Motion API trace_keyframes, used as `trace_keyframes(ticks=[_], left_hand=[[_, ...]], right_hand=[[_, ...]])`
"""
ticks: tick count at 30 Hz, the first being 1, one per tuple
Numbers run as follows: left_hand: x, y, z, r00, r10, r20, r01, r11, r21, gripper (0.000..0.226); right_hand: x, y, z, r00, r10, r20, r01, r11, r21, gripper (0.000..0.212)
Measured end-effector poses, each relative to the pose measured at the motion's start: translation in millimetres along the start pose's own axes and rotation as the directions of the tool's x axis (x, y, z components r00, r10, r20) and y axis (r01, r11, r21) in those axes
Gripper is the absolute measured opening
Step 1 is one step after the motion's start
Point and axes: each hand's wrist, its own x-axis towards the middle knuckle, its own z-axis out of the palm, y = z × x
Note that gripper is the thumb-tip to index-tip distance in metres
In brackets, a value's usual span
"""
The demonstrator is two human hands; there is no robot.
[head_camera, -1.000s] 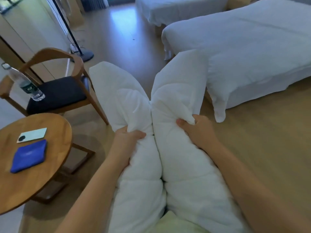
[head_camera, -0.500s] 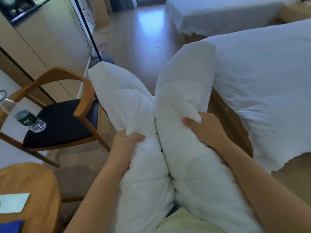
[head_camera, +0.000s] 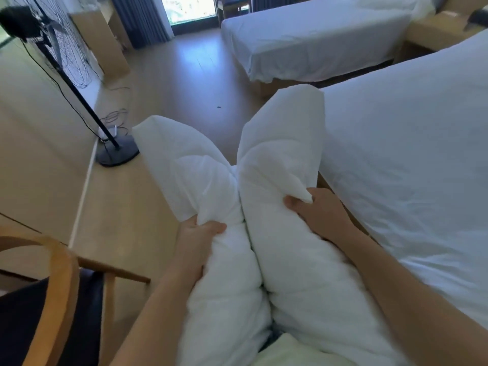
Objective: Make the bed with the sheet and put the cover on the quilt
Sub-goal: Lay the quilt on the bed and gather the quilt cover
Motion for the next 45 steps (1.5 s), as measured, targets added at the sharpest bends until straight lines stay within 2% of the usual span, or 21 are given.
trace_keyframes(ticks=[10, 13, 16, 23, 29, 34, 38, 41, 45], left_hand=[[244.2, 135.5, 90.6, 0.989, 0.025, -0.144, -0.036, 0.997, -0.069, 0.013], [323.9, 163.1, 119.6, 0.991, 0.014, -0.13, -0.023, 0.997, -0.07, 0.014], [416.8, 186.5, 147.0, 0.991, -0.022, -0.13, 0.014, 0.998, -0.062, 0.012], [638.6, 297.5, 233.6, 0.999, -0.043, -0.012, 0.043, 0.999, 0.014, 0.018], [794.1, 370.5, 320.9, 0.998, -0.033, 0.047, 0.027, 0.993, 0.117, 0.022], [927.4, 420.4, 406.3, 0.997, -0.048, 0.06, 0.039, 0.99, 0.139, 0.014], [1020.9, 479.9, 456.0, 0.998, -0.056, 0.023, 0.053, 0.995, 0.088, 0.014], [1083.8, 520.6, 490.3, 0.999, -0.053, -0.012, 0.054, 0.998, 0.038, 0.016], [1185.9, 559.4, 553.9, 0.998, -0.039, 0.04, 0.038, 0.999, 0.018, 0.018]], right_hand=[[312.4, -69.8, -35.1, 0.993, -0.083, 0.084, 0.086, 0.996, -0.033, 0.042], [402.2, -79.7, -35.1, 0.987, -0.113, 0.114, 0.123, 0.99, -0.076, 0.043], [492.8, -75.0, -25.8, 0.992, -0.083, 0.097, 0.093, 0.99, -0.107, 0.04], [714.5, -108.1, -61.5, 0.997, 0.007, -0.074, -0.014, 0.996, -0.094, 0.042], [877.9, -95.7, -90.8, 0.976, 0.116, -0.184, -0.116, 0.993, 0.008, 0.04], [1044.5, -82.8, -125.9, 0.977, 0.141, -0.159, -0.136, 0.99, 0.042, 0.035], [1173.9, -105.8, -160.4, 0.99, 0.106, -0.091, -0.102, 0.993, 0.052, 0.038], [1262.8, -122.4, -182.7, 0.994, 0.062, -0.089, -0.061, 0.998, 0.011, 0.038], [1390.6, -126.3, -208.0, 0.997, 0.035, -0.064, -0.038, 0.998, -0.042, 0.04]])
